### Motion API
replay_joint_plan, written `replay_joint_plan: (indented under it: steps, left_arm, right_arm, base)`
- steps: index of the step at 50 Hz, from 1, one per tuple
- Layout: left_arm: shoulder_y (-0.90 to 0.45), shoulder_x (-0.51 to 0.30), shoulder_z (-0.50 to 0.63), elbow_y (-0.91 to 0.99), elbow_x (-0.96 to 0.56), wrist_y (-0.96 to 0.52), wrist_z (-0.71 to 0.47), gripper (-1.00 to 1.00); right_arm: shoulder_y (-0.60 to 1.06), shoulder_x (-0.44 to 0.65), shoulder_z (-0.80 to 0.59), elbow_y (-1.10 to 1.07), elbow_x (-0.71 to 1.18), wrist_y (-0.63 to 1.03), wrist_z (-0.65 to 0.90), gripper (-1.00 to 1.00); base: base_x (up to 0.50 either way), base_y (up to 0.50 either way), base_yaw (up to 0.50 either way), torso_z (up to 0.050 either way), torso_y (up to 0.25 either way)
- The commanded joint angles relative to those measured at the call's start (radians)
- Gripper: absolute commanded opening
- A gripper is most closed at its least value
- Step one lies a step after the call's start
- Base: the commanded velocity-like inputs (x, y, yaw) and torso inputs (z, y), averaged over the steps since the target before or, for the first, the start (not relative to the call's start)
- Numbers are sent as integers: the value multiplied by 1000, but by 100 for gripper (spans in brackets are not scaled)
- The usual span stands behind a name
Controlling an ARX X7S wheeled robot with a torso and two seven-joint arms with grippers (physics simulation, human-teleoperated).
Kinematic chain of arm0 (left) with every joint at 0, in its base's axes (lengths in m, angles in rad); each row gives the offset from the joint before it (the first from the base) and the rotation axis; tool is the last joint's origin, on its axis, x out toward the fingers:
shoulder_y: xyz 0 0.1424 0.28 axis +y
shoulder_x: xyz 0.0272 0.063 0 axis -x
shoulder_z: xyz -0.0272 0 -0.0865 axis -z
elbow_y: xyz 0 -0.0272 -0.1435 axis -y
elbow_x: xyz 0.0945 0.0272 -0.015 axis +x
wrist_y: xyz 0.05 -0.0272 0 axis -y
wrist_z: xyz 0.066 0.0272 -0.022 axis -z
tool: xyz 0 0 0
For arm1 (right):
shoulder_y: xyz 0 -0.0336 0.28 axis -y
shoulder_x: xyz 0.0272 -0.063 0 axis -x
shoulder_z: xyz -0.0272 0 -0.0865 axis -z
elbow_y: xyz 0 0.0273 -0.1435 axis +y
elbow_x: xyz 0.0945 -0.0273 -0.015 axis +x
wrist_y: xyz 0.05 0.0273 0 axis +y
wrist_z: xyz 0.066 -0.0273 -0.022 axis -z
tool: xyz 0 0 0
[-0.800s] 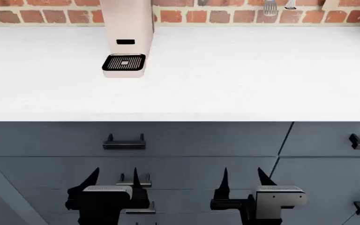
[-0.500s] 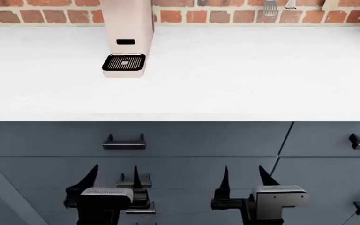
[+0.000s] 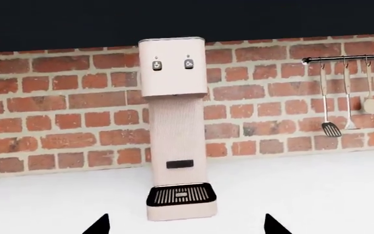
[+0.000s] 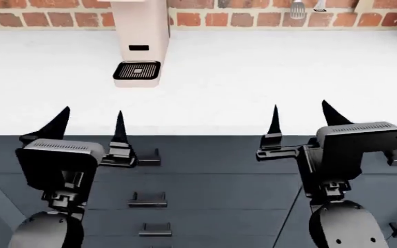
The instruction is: Pick the mug from the cabinet, place it under the coffee machine dispenser, and press the start button.
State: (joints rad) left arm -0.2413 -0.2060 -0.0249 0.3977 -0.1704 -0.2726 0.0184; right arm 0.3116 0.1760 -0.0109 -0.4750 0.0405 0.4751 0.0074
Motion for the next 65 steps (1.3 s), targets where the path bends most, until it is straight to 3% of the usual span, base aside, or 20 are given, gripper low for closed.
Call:
replay_joint_plan:
  steps: [1, 6, 19, 48, 58, 65]
  left_arm:
    - [-235, -97, -81, 120, -142, -267, 30, 100]
    - [-302, -119, -82, 108, -148, -307, 26, 100]
    - [-374, -150, -67, 121, -165, -354, 37, 100]
    - [-391, -164, -87, 138, -188, -377, 20, 100]
    - [-394, -161, -65, 76, -164, -319, 33, 100]
    - [-374, -174, -88, 142, -191, -364, 22, 100]
  right_arm:
    - [332, 81, 53, -151, 75, 403, -60, 100]
    - [402, 70, 103, -171, 111, 512, -57, 100]
    - [496, 53, 117, -176, 122, 586, -27, 100]
    - [562, 37, 119, -169, 156, 623, -16, 100]
    - [585, 35, 105, -148, 156, 615, -8, 100]
    - [609, 43, 96, -147, 156, 620, -5, 100]
  base:
    - [0, 0, 0, 45, 76]
    - [0, 0, 0, 45, 76]
    - [27, 470, 0, 45, 76]
    - [31, 500, 0, 45, 76]
    - [31, 500, 0, 44, 76]
    - [31, 500, 0, 44, 76]
